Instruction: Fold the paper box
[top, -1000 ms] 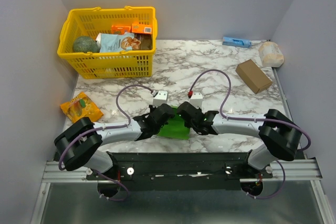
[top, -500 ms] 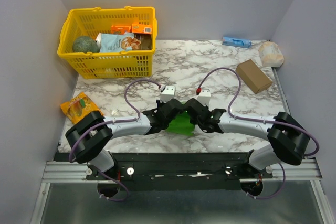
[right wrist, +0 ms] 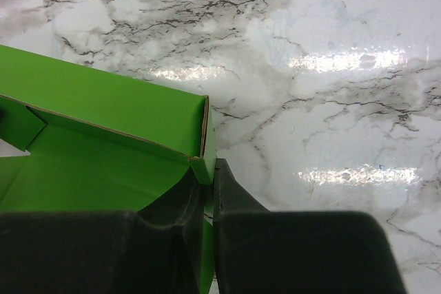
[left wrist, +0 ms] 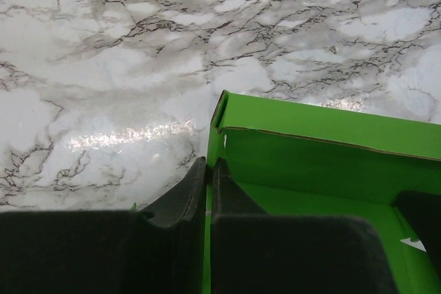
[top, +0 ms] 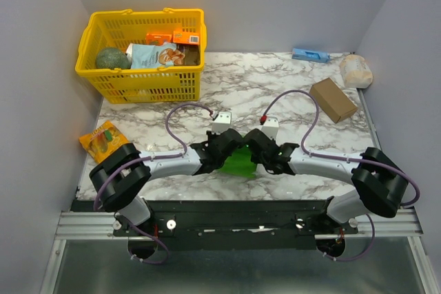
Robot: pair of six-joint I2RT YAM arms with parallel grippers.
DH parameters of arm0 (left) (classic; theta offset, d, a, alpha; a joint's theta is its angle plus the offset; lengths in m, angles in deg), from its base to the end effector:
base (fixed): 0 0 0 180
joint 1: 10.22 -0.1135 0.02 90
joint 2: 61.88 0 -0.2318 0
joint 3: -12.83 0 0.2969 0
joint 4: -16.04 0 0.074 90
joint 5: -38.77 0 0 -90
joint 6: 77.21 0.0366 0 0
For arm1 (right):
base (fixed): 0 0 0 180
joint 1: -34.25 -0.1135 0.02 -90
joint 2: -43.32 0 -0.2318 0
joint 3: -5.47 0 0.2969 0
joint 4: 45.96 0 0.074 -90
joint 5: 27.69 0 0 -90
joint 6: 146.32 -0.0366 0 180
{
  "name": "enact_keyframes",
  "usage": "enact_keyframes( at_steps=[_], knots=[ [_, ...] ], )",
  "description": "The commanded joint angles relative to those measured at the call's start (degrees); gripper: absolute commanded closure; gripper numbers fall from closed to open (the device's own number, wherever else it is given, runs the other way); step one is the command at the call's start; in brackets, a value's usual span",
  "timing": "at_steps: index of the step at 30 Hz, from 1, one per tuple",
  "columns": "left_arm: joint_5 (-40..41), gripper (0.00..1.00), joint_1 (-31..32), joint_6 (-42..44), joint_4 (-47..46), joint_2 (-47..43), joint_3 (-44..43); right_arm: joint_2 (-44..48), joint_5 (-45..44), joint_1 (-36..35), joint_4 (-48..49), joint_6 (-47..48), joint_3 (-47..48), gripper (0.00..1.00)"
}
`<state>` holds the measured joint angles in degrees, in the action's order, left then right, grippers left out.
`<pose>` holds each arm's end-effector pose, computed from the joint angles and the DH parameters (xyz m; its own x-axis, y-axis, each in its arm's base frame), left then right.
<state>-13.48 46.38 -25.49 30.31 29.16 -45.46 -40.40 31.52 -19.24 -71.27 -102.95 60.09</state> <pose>0.2081 -0.2749 0.1093 -0.5827 -0.0061 -0.8126 0.0883 0.9936 -0.0708 0.2027 0.2424 0.1138 -0.7053 0.0968 -0.7023 -0.0007 0.9905 0.1372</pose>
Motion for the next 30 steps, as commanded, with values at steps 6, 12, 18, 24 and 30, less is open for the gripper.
enact_keyframes(
  at_steps=[6, 12, 18, 24, 30],
  knots=[
    [17.44, 1.00, 5.27, -0.04, 17.08, 9.15, -3.73, -1.44, -4.63, -4.16, -0.94, -0.13, 2.30, 0.88],
    [21.63, 1.00, 7.73, 0.23, 18.28, 12.12, -5.83, -1.62, -4.02, -4.16, -0.94, -0.30, 2.39, 0.88],
    [24.64, 1.00, 7.91, -2.59, 23.23, 14.78, -6.90, -1.00, -4.02, -4.16, -0.85, -0.74, 1.60, 0.88],
    [24.03, 1.00, 9.49, -1.97, 20.08, 13.64, -6.19, -1.27, -3.49, -4.25, -0.41, -0.39, 1.86, 0.88],
    [20.08, 1.00, 12.39, -0.83, 15.59, 14.68, -8.12, -1.62, -2.70, -4.25, 0.11, -0.48, 1.60, 0.88]
  ],
)
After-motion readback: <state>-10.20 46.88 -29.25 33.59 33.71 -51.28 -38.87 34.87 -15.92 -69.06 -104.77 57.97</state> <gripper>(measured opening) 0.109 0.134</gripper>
